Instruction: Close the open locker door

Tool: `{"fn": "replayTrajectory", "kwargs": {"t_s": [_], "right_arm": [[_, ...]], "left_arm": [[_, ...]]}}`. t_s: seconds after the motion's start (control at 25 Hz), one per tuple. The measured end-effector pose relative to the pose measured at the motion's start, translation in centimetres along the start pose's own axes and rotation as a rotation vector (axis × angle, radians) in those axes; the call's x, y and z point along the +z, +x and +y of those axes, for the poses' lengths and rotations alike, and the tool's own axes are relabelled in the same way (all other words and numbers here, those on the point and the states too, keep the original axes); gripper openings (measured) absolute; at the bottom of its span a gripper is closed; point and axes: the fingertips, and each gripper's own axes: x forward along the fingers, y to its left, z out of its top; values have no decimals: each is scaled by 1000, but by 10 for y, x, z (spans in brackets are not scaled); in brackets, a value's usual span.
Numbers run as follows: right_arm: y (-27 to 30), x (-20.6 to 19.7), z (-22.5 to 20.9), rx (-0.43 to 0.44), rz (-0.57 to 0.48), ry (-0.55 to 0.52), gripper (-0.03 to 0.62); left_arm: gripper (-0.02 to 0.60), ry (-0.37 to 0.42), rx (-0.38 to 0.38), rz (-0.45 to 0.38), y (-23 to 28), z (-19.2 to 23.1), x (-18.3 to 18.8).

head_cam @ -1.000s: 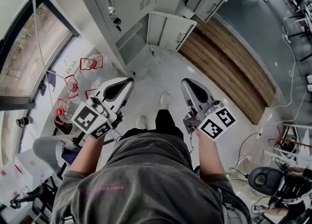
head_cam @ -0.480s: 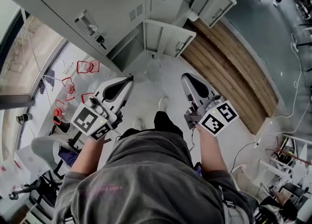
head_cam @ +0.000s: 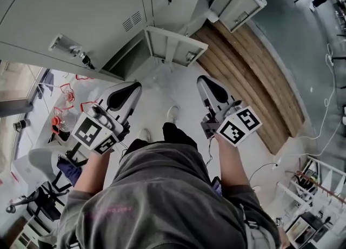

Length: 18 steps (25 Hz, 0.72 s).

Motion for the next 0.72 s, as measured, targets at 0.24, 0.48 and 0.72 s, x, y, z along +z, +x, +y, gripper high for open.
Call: {"fn": "replayTrajectory", "kwargs": {"t_s": [0.24, 0.48, 0.72], "right_arm": [[12, 10, -38, 36, 37, 11, 23], [27, 12, -72, 61, 73, 21, 23], [40, 11, -104, 66, 103, 31, 23]], "left_arm": [[14, -2, 43, 11, 37, 8, 1], [14, -20, 67, 33, 70, 15, -8], [14, -33, 86, 51, 96, 26, -15]]}}
